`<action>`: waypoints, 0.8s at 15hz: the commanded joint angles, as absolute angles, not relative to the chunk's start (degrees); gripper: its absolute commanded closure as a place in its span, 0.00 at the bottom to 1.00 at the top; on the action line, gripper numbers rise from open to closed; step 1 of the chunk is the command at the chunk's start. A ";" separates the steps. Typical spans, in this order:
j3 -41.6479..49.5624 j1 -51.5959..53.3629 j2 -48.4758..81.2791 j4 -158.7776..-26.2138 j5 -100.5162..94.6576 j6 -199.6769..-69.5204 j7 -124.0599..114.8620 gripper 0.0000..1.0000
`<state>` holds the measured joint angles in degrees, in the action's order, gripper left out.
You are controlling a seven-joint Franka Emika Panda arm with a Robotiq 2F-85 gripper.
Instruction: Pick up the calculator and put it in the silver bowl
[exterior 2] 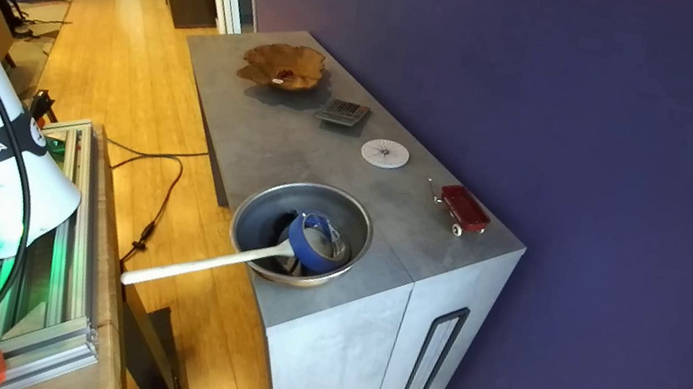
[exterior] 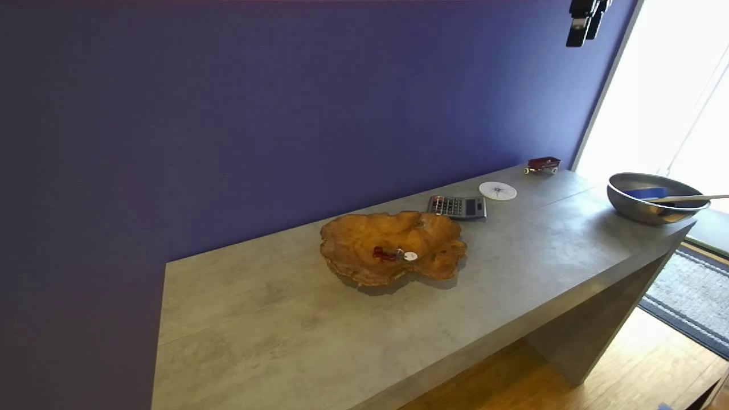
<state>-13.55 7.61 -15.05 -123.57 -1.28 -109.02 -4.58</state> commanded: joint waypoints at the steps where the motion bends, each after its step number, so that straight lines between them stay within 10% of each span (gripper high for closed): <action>1: -12.78 8.49 -14.94 -123.40 -1.51 -108.84 -4.80 0.00; 12: -6.11 7.59 6.00 -139.81 32.18 -147.02 2.61 0.00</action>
